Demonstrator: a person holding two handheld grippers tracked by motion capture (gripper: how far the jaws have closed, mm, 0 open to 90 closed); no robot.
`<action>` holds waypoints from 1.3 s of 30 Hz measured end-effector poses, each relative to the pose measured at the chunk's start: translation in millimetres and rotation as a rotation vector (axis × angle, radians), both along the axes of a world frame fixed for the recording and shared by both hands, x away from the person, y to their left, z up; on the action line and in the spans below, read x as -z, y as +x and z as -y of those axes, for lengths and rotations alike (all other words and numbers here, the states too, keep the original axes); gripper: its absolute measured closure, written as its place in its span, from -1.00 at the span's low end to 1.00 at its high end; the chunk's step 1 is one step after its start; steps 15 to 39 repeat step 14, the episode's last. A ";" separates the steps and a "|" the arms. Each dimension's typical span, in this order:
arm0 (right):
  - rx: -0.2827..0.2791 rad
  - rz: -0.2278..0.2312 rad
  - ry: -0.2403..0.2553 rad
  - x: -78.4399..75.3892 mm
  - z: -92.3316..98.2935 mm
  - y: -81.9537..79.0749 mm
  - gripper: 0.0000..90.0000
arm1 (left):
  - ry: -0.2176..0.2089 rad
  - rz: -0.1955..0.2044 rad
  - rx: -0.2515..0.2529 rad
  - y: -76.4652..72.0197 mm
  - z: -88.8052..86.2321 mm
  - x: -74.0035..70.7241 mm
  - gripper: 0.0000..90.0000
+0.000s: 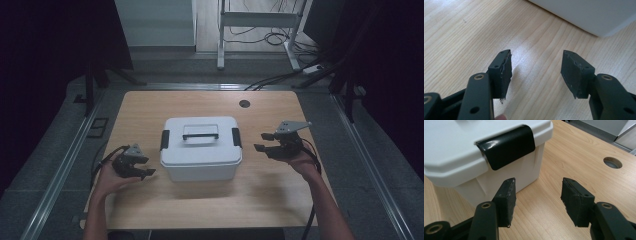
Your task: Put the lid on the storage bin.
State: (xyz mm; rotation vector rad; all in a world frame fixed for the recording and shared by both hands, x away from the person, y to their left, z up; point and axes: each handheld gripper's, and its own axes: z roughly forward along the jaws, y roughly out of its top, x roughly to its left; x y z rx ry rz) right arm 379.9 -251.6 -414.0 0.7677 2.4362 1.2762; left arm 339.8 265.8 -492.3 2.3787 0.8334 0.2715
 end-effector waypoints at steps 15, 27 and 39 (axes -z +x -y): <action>0.009 0.006 -0.008 3.0 1.3 -2.3 -0.02 | -0.015 0.020 -0.018 0.6 -0.3 -0.6 -0.11; 0.009 0.006 -0.008 3.0 1.3 -2.3 -0.02 | -0.015 0.020 -0.018 0.6 -0.3 -0.6 -0.11; 0.009 0.006 -0.008 3.0 1.3 -2.3 -0.02 | -0.015 0.020 -0.018 0.6 -0.3 -0.6 -0.11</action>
